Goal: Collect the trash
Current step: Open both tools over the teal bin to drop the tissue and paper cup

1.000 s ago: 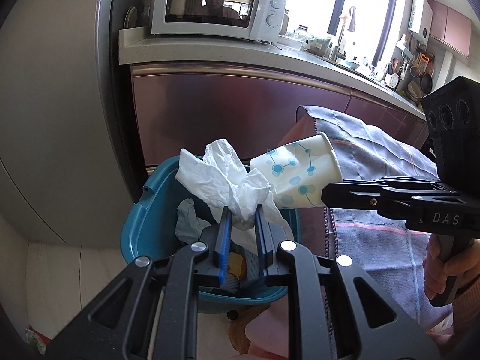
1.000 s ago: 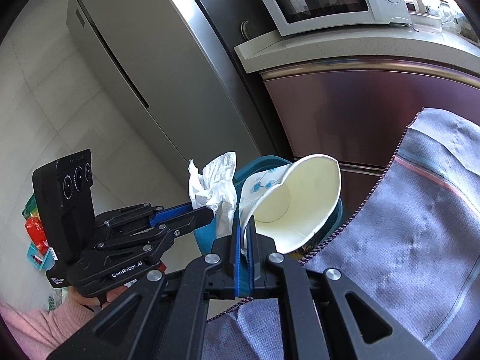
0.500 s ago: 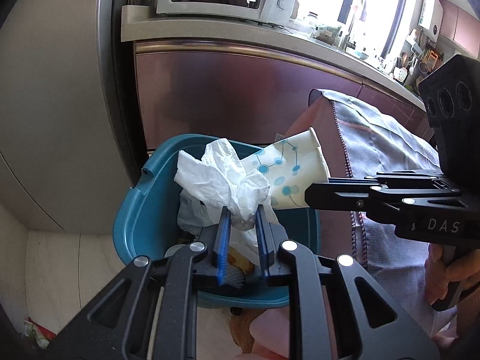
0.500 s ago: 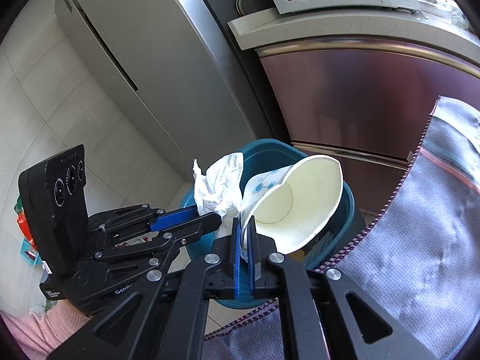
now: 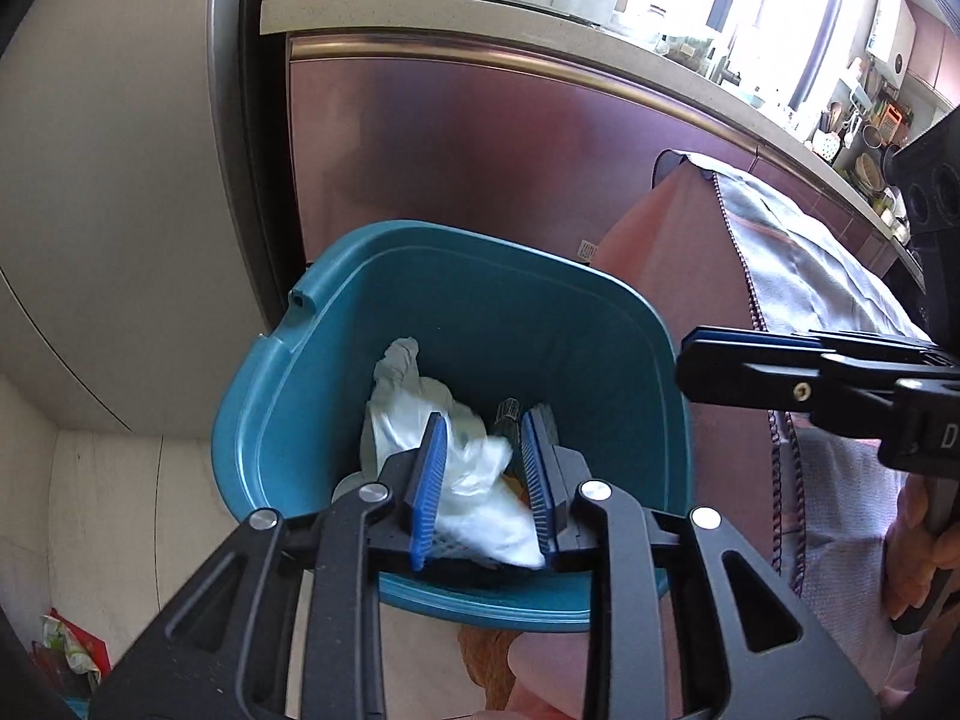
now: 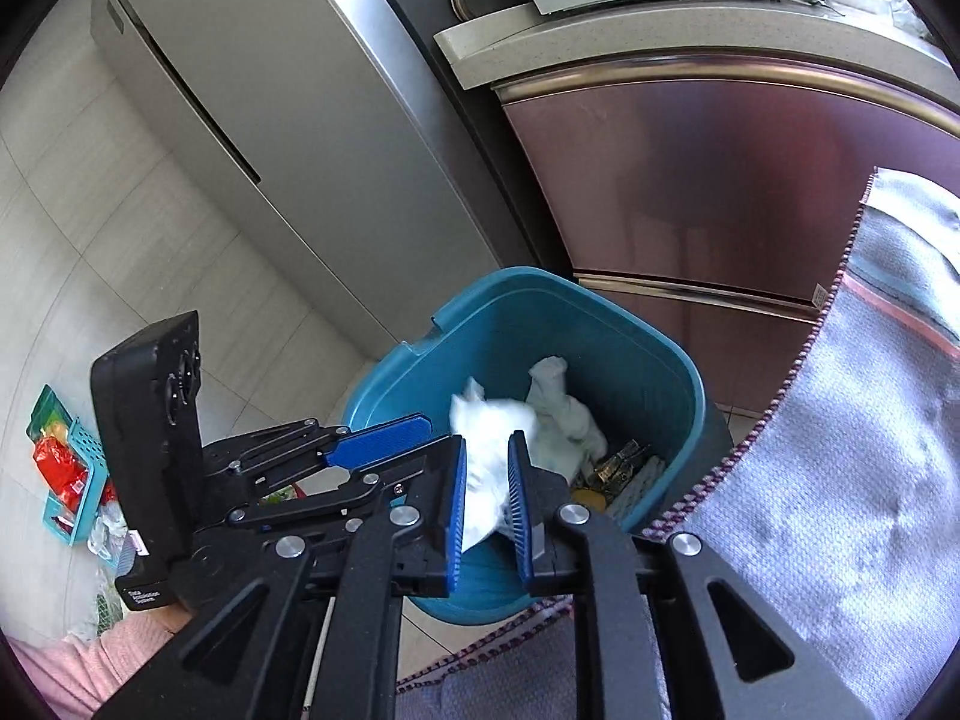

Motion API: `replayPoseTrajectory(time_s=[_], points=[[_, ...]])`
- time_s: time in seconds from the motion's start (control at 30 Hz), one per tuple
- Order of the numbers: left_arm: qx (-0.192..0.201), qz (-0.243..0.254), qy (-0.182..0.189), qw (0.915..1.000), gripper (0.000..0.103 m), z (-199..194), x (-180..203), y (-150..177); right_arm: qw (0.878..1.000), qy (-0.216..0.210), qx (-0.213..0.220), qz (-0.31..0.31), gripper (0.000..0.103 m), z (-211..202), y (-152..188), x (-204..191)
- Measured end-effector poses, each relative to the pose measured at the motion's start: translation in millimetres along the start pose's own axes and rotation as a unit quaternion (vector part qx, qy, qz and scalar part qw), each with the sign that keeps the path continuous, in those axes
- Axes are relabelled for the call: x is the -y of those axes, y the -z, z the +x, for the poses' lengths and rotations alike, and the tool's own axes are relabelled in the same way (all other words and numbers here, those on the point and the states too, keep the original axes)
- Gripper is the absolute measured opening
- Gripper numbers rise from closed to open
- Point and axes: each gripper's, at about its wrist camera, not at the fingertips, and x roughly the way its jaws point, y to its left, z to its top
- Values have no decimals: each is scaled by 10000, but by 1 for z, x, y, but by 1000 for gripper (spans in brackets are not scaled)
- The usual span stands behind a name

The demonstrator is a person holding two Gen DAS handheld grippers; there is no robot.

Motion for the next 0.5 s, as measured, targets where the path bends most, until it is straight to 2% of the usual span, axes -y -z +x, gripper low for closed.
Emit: replayPoseTrajectory(time_s=[0.23, 0.4, 0.5], points=[[80, 26, 58, 9999, 27, -8, -2, 3, 10000, -3, 68, 18, 15, -12, 11, 2], [242, 110, 180, 9995, 28, -23, 7, 3, 9998, -20, 191, 7, 20, -24, 17, -1], [393, 169, 276, 9987, 33, -37, 13, 5, 9995, -29, 302, -12, 24, -34, 21, -2]])
